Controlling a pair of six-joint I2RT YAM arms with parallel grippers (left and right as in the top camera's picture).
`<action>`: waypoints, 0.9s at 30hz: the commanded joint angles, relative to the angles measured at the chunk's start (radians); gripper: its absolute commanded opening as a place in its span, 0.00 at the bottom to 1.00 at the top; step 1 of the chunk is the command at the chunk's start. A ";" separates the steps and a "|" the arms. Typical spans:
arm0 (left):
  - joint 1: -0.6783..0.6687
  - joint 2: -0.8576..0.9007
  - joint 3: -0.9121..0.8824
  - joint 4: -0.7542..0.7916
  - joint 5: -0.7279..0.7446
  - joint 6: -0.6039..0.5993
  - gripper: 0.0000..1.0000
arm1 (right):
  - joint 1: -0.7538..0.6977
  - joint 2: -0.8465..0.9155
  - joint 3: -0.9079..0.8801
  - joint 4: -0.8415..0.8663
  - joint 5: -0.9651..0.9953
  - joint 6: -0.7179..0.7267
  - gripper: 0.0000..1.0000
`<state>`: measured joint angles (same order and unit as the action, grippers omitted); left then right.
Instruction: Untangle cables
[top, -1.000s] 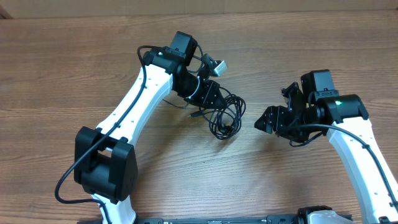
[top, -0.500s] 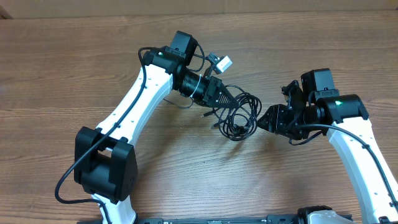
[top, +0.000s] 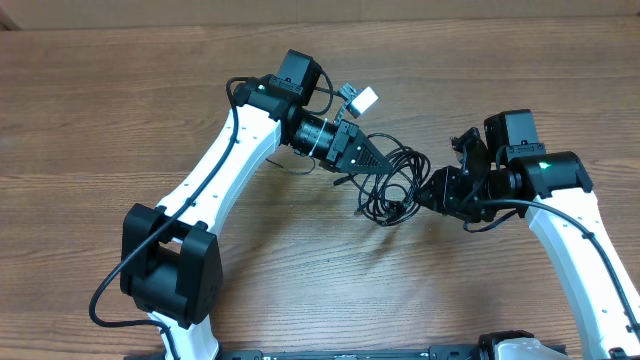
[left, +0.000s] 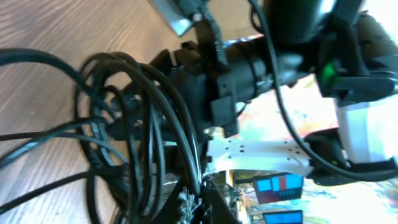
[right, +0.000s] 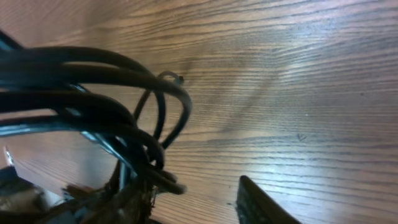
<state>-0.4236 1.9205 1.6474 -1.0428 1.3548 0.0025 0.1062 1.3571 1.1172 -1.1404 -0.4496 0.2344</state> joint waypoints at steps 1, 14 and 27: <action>-0.004 -0.038 0.026 0.005 0.103 -0.006 0.04 | 0.005 -0.005 -0.005 0.014 -0.013 0.002 0.31; -0.009 -0.038 0.026 0.004 0.113 -0.006 0.04 | 0.005 -0.005 -0.005 0.042 -0.103 -0.001 0.29; -0.009 -0.038 0.026 0.004 0.113 -0.031 0.04 | 0.005 -0.005 -0.005 0.111 -0.129 -0.079 0.20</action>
<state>-0.4255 1.9205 1.6474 -1.0424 1.4216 -0.0017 0.1062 1.3571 1.1172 -1.0458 -0.5774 0.1791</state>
